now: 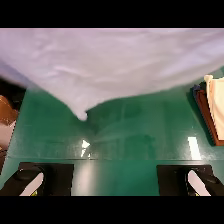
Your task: Fold the shirts.
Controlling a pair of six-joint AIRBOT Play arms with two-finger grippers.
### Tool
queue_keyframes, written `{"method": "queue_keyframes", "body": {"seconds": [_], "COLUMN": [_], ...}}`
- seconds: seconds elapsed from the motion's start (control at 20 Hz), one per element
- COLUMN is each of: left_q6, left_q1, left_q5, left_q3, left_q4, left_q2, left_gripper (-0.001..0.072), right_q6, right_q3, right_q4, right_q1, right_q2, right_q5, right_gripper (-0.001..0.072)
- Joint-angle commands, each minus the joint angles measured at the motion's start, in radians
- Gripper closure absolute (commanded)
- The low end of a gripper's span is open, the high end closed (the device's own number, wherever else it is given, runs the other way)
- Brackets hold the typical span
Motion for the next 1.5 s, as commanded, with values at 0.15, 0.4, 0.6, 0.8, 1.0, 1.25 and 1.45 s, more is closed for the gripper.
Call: {"method": "queue_keyframes", "body": {"seconds": [0.15, 0.4, 0.6, 0.8, 1.0, 1.25, 1.45], "left_q6": [-0.007, -0.011, -0.017, -0.060, -0.050, -0.051, -0.061], "left_q1": [0.001, 0.001, 0.002, 0.002, 0.071, 0.186, 0.190], "left_q5": [-0.147, -0.270, -0.175, -0.040, -0.269, -0.379, -0.352], "left_q3": [-0.111, -0.290, -0.390, -0.389, -0.342, -0.663, -1.138], "left_q4": [0.087, 0.083, 0.085, 0.086, 0.090, 0.097, 0.095], "left_q2": [-0.198, -0.540, -0.774, -0.846, -0.800, -0.554, -0.281], "left_gripper": [0.0682, 0.0680, 0.0669, 0.0206, 0.0206, 0.0206, 0.0206], "right_q6": [0.064, 0.099, 0.096, 0.087, 0.087, 0.025, 0.018], "right_q3": [0.142, 0.008, -0.108, 0.000, 0.108, -0.174, -0.411], "right_q4": [-0.008, -0.008, -0.003, -0.003, 0.000, 0.003, 0.003], "right_q1": [0.058, 0.205, 0.240, 0.235, 0.182, 0.091, 0.074], "right_q2": [-0.211, -0.541, -0.743, -0.884, -0.890, -0.655, -0.456], "right_q5": [0.171, 0.216, 0.064, 0.061, 0.144, 0.173, 0.156], "right_gripper": [0.0698, 0.0698, 0.0697, 0.0587, 0.0293, 0.0300, 0.0300]}}
